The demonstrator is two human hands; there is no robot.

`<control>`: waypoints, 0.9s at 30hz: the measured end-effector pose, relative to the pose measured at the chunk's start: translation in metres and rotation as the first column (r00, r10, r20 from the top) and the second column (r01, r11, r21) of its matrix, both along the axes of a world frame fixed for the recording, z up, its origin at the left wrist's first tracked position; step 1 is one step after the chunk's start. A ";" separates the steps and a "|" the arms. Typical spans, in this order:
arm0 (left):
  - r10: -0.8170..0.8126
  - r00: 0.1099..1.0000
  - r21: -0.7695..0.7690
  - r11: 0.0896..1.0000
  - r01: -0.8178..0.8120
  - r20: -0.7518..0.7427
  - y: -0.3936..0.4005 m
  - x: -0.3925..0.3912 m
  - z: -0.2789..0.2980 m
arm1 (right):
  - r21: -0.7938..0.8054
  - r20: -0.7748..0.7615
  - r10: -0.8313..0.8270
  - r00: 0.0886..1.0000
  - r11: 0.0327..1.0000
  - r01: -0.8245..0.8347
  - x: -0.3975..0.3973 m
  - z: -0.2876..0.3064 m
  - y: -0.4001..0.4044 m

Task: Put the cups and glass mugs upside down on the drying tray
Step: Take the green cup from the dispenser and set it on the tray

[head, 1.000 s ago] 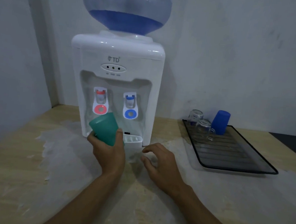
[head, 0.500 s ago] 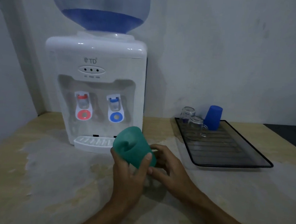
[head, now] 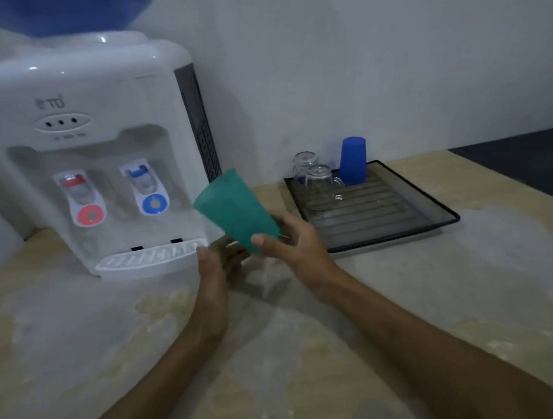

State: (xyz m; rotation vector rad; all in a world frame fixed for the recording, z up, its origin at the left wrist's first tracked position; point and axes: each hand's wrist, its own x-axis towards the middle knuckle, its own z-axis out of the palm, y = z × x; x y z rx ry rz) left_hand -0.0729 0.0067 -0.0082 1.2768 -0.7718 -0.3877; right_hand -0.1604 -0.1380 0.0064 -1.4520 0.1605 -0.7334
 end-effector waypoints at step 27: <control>0.006 0.830 0.465 0.826 -0.319 0.558 -0.170 0.022 -0.021 | 0.296 0.198 -0.666 0.719 0.740 0.604 -0.069 0.044 -0.120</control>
